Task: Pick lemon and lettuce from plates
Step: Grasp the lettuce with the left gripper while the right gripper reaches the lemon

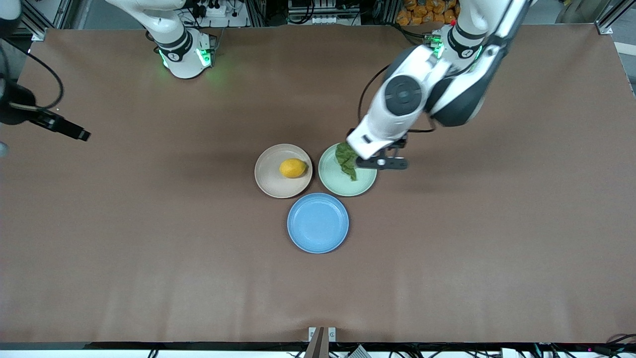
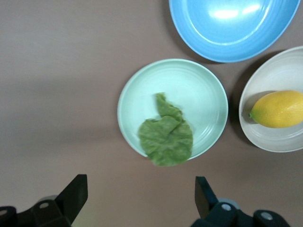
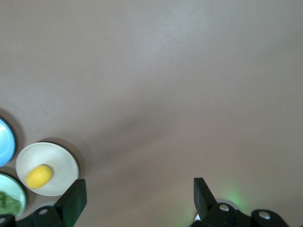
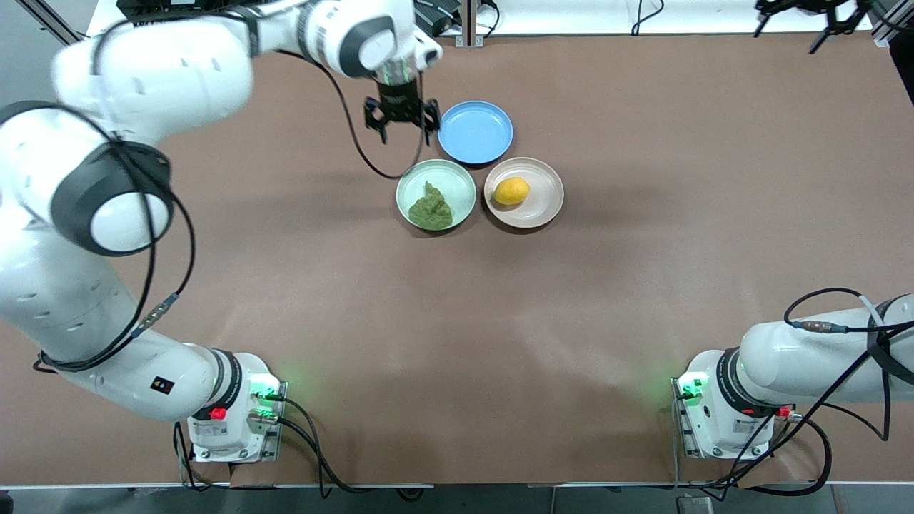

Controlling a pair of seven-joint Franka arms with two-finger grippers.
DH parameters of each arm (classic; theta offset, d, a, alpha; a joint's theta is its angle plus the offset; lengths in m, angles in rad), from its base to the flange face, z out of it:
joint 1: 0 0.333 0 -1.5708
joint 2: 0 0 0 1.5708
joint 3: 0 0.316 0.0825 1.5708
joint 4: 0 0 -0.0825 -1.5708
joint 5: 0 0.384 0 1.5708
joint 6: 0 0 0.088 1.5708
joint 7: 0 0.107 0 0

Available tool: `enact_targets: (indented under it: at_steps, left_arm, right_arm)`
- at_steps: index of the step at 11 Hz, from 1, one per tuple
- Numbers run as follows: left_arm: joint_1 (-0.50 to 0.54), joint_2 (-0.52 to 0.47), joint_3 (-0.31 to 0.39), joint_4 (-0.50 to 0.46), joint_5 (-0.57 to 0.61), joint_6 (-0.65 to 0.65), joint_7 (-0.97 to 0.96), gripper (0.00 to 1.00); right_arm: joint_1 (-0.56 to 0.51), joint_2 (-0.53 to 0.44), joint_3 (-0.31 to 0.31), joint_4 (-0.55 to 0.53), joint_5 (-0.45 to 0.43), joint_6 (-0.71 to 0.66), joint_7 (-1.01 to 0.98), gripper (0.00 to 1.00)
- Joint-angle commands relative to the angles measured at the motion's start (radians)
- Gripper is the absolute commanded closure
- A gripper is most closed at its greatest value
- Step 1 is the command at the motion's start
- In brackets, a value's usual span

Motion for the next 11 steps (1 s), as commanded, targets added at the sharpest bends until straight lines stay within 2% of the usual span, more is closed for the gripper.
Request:
enact_targets:
  at_steps: [1, 6, 11]
  left_arm:
    - [-0.049, 0.123, 0.006, 0.022, 0.062, 0.108, -0.082, 0.0]
    - [-0.08, 0.282, 0.01, 0.028, 0.077, 0.281, -0.16, 0.0]
    - [-0.103, 0.336, 0.02, 0.023, 0.11, 0.318, -0.241, 0.0]
  right_arm:
    - [0.066, 0.029, 0.0, 0.009, 0.081, 0.012, 0.264, 0.0]
    - [0.202, 0.09, 0.0, 0.003, 0.082, 0.111, 0.594, 0.0]
    - [0.351, 0.204, 0.0, 0.001, 0.081, 0.281, 1.039, 0.0]
